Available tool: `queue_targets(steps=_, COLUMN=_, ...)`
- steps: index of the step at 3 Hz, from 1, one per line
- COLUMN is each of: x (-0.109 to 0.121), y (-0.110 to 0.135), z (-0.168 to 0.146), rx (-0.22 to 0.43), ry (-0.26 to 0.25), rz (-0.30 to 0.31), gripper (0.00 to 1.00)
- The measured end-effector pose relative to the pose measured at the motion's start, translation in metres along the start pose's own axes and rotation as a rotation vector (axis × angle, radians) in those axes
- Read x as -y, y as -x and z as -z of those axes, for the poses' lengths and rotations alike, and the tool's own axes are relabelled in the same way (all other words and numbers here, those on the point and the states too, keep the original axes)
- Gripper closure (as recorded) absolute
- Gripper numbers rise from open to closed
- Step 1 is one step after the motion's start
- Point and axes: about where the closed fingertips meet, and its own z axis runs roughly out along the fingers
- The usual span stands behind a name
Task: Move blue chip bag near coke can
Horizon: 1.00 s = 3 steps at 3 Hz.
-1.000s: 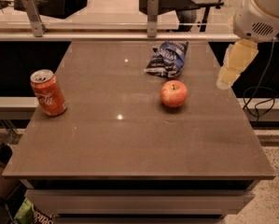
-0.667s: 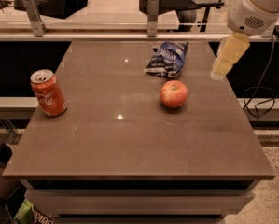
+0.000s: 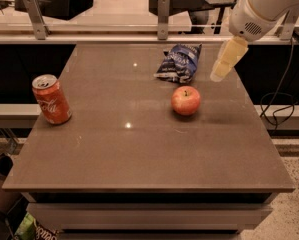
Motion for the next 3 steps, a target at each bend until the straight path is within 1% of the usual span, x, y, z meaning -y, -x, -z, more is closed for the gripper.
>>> queue_targets(steps=1, x=0.005, y=0.006, z=-0.024, rx=0.035, ry=0.012, rz=-0.025, gripper=0.00)
queue_targets(steps=2, x=0.012, y=0.014, z=-0.040, rx=0.071, ry=-0.008, rz=-0.046, gripper=0.00)
queue_targets(steps=3, x=0.032, y=0.037, z=-0.065, rx=0.094, ry=-0.082, rz=-0.053, gripper=0.00)
